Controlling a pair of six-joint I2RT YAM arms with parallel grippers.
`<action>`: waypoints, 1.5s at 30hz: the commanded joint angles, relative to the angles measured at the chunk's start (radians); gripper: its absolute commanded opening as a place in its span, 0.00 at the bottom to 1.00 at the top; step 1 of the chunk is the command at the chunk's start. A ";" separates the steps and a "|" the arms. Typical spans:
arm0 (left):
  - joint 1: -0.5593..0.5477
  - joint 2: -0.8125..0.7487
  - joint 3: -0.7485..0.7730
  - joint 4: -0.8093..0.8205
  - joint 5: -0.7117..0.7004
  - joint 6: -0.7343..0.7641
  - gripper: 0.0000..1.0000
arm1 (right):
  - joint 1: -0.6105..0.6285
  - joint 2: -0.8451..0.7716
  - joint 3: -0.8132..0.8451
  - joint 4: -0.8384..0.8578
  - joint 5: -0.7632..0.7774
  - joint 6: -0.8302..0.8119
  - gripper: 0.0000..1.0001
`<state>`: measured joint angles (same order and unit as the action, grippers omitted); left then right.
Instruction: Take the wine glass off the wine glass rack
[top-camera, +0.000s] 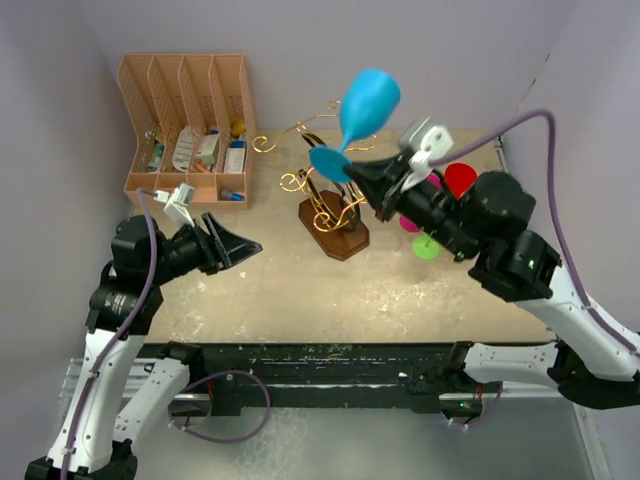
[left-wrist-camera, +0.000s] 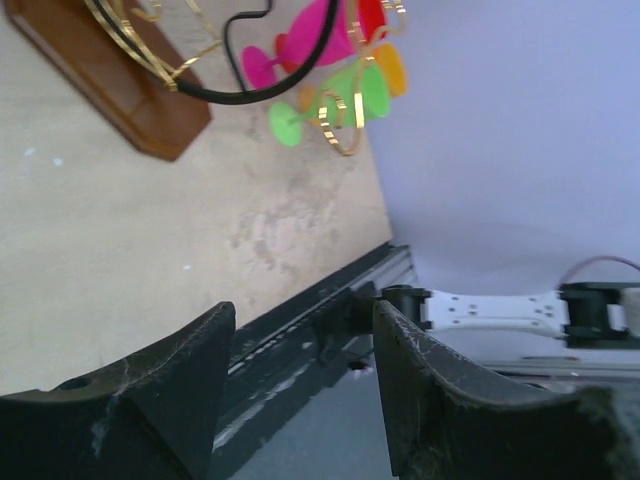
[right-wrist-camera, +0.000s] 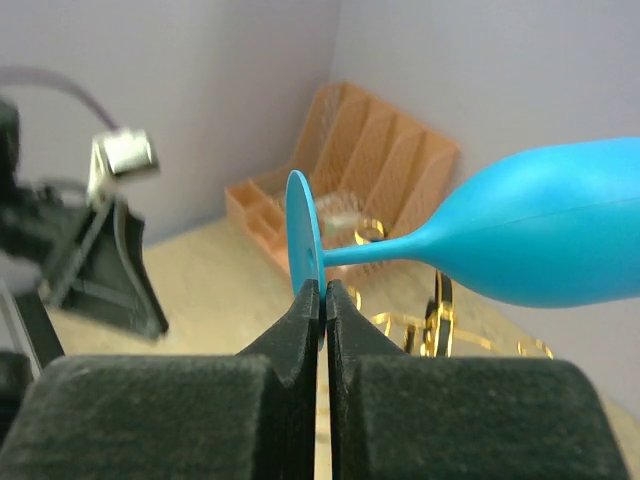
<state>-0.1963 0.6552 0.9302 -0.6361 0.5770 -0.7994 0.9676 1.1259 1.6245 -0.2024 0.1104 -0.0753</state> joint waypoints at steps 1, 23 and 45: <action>0.007 0.037 0.106 0.106 0.154 -0.192 0.61 | 0.206 -0.045 -0.120 -0.153 0.463 -0.199 0.00; 0.006 -0.017 -0.035 0.344 0.376 -0.704 0.62 | 0.667 -0.155 -0.672 0.637 0.948 -0.946 0.00; 0.006 0.013 -0.008 0.352 0.411 -0.708 0.61 | 0.805 0.070 -0.817 1.230 0.919 -1.414 0.00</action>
<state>-0.1963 0.6655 0.8749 -0.3092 0.9695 -1.4738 1.7634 1.1831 0.7933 0.8692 1.0309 -1.4254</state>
